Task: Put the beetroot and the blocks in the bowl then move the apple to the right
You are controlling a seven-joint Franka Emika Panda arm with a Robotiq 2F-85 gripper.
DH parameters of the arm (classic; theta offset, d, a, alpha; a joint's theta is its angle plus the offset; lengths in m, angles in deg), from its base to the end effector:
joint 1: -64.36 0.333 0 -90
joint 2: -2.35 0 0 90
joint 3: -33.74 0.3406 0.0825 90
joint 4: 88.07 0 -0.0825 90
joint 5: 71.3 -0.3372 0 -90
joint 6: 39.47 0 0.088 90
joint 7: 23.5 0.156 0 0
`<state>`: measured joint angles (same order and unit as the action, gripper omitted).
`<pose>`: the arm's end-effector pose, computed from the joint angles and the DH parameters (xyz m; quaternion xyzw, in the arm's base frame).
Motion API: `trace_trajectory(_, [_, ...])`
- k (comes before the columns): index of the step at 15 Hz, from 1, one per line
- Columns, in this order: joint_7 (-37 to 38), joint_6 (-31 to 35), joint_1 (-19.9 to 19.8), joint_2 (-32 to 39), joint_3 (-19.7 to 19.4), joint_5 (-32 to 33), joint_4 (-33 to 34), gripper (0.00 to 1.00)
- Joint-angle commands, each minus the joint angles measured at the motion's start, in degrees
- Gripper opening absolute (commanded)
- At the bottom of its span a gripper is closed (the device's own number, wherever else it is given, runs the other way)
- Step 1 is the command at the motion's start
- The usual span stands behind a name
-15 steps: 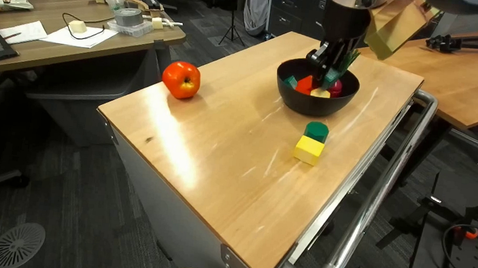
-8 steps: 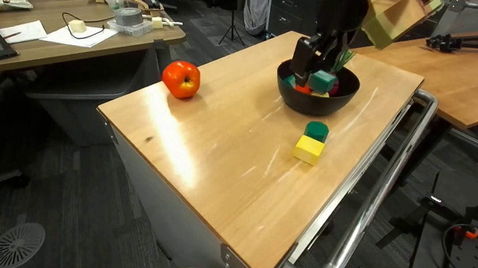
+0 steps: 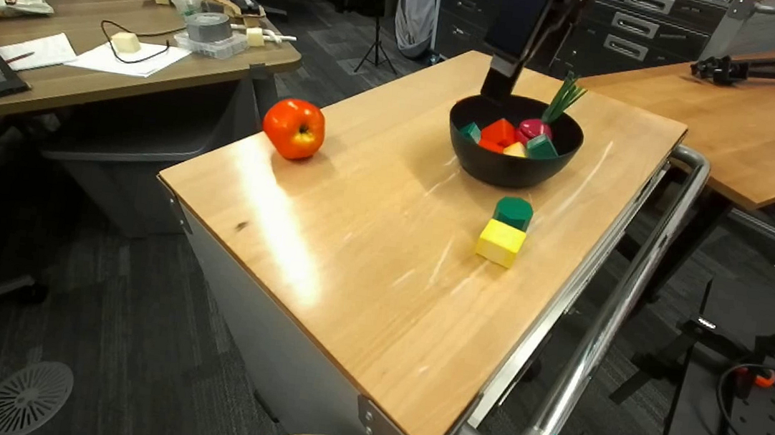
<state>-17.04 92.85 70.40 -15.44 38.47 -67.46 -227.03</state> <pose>0.4154 0.0763 0.4423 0.9930 0.0567 0.1011 0.0247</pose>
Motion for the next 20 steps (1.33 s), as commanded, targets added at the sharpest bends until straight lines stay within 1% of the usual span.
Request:
trace_trajectory(1, [-4.6, -7.4, 2.5, -1.5, 0.6, -5.4, 0.3, 1.0])
trace_trajectory(2, [-4.6, -9.2, 2.9, -0.7, 0.9, -6.2, 0.5, 1.0])
trace_trajectory(5, [0.2, -12.4, 2.1, 1.4, 3.2, -3.5, 0.3, 1.0])
trace_trajectory(7, [2.3, -13.5, 1.9, 2.8, 3.8, -3.4, -0.1, 1.0])
trace_trajectory(8, [0.0, -12.2, 2.2, 1.8, 3.1, -4.2, -0.4, 1.0])
trace_trajectory(10, [1.0, -12.4, 2.2, 3.1, 3.5, -4.2, -0.6, 1.0])
trace_trajectory(12, [1.4, -9.2, 1.7, 4.0, 3.5, -2.4, -1.7, 1.0])
trace_trajectory(20, [1.8, -0.2, -0.1, 8.4, 2.8, 3.7, -4.7, 1.0])
